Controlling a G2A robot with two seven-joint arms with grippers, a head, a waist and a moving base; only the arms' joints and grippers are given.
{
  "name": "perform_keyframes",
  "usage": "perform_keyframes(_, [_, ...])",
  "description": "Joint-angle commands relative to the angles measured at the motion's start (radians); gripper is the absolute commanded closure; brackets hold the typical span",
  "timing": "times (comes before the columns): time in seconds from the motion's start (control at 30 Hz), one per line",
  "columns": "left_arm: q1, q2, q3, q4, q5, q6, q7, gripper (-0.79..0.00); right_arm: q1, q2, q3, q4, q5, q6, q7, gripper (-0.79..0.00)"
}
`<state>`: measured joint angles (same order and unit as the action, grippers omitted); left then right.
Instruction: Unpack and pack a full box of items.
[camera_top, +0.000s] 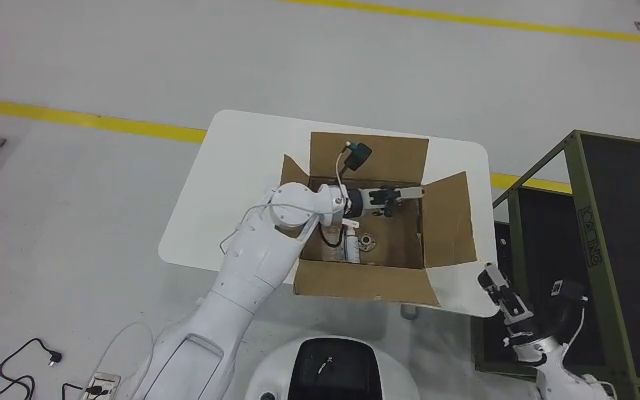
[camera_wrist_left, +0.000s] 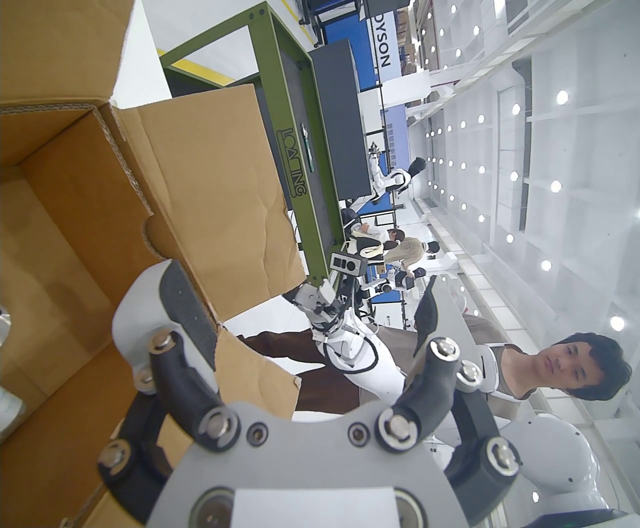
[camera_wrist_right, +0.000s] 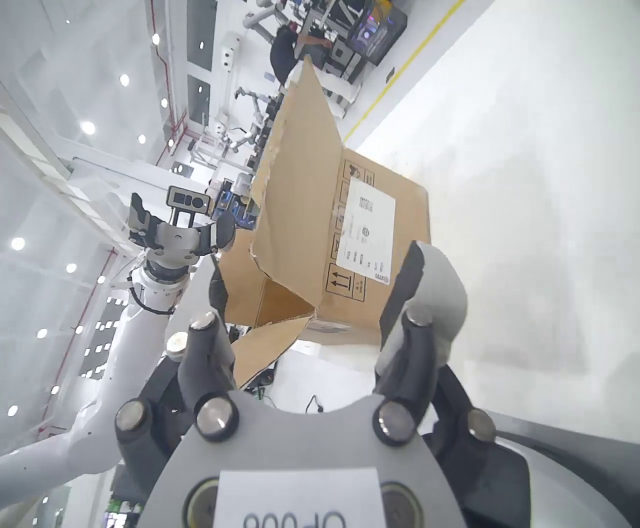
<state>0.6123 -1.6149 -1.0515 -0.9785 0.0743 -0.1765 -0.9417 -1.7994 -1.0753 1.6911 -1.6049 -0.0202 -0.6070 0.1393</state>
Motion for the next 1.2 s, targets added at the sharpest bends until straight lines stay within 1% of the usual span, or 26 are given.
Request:
perform_keyframes(0.0, [0.005, 0.005, 0.001, -0.009, 0.023, -0.001, 0.003, -0.785, -0.029, 0.001, 0.052, -0.047, -0.092, 0.017, -0.051, -0.453])
perform_keyframes(0.03, [0.007, 0.007, 0.003, -0.015, 0.039, -0.001, 0.006, -0.785, -0.042, 0.001, 0.073, -0.07, -0.137, 0.029, -0.076, -0.336])
perform_keyframes(0.07, [0.01, 0.01, 0.005, -0.023, 0.061, -0.002, 0.011, -0.785, -0.054, 0.001, 0.093, -0.094, -0.181, 0.04, -0.102, -0.102])
perform_keyframes(0.1, [0.013, 0.013, 0.009, -0.03, 0.088, 0.002, 0.018, -0.785, -0.065, 0.001, 0.112, -0.116, -0.233, 0.052, -0.125, 0.0])
perform_keyframes(0.2, [0.024, 0.021, 0.024, -0.057, 0.178, 0.04, 0.036, -0.785, -0.089, -0.001, 0.148, -0.182, -0.384, 0.102, -0.192, 0.0])
perform_keyframes(0.3, [0.041, 0.027, 0.038, -0.088, 0.257, 0.105, 0.065, -0.785, -0.103, -0.005, 0.166, -0.238, -0.531, 0.158, -0.246, 0.0])
perform_keyframes(0.4, [0.06, 0.033, 0.05, -0.124, 0.34, 0.178, 0.115, -0.785, -0.112, -0.01, 0.168, -0.283, -0.663, 0.242, -0.301, 0.0])
perform_keyframes(0.5, [0.083, 0.036, 0.066, -0.156, 0.414, 0.234, 0.168, -0.785, -0.108, -0.016, 0.154, -0.308, -0.741, 0.325, -0.331, 0.0])
perform_keyframes(0.57, [0.095, 0.036, 0.079, -0.174, 0.456, 0.264, 0.194, -0.785, -0.092, -0.02, 0.14, -0.314, -0.785, 0.401, -0.325, 0.0])
perform_keyframes(0.63, [0.099, 0.039, 0.104, -0.189, 0.548, 0.299, 0.23, -0.785, -0.071, -0.023, 0.118, -0.315, -0.804, 0.454, -0.311, 0.0])
perform_keyframes(1.07, [0.101, 0.038, 0.108, -0.192, 0.556, 0.302, 0.232, -0.785, -0.064, -0.024, 0.109, -0.313, -0.8, 0.455, -0.302, 0.0])
perform_keyframes(1.17, [0.101, 0.038, 0.108, -0.192, 0.556, 0.302, 0.232, -0.785, -0.048, -0.026, 0.109, -0.33, -0.877, 0.49, -0.322, 0.0])
